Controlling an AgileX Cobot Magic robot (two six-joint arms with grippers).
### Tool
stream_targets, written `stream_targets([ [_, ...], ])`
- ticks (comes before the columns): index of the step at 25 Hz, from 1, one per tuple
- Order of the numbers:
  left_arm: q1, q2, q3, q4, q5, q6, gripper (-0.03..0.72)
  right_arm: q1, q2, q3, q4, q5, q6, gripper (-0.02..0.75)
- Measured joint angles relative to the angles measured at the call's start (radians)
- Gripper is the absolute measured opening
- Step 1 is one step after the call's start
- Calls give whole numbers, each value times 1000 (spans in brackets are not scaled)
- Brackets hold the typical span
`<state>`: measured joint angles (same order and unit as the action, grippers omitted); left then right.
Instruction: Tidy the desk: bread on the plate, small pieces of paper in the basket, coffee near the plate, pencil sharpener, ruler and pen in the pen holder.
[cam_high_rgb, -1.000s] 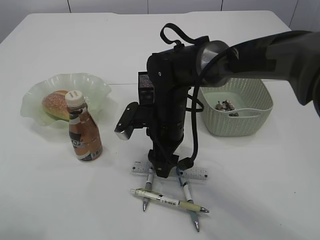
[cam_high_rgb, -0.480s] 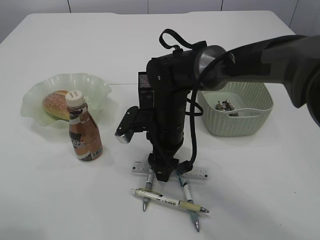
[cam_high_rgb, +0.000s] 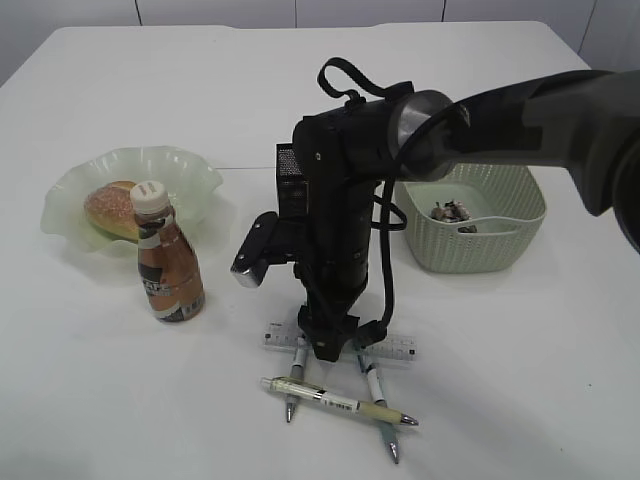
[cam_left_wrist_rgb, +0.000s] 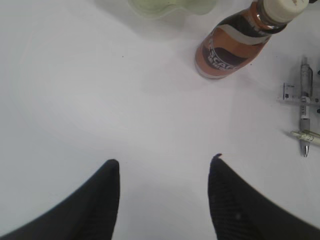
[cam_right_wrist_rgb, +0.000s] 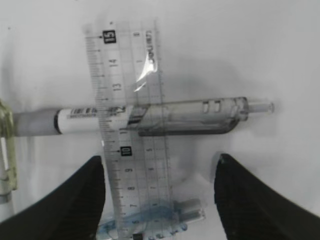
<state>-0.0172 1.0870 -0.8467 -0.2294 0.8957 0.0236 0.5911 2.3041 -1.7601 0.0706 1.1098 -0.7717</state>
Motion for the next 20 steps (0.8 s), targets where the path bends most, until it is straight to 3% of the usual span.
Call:
stream_targets([
  [13,0,0,0,0,0,0,416,0,12,-2,-4,-6,0,493],
  [20,0,2,0,0,0,0,416,0,13,-2,-6,-6,0,281],
])
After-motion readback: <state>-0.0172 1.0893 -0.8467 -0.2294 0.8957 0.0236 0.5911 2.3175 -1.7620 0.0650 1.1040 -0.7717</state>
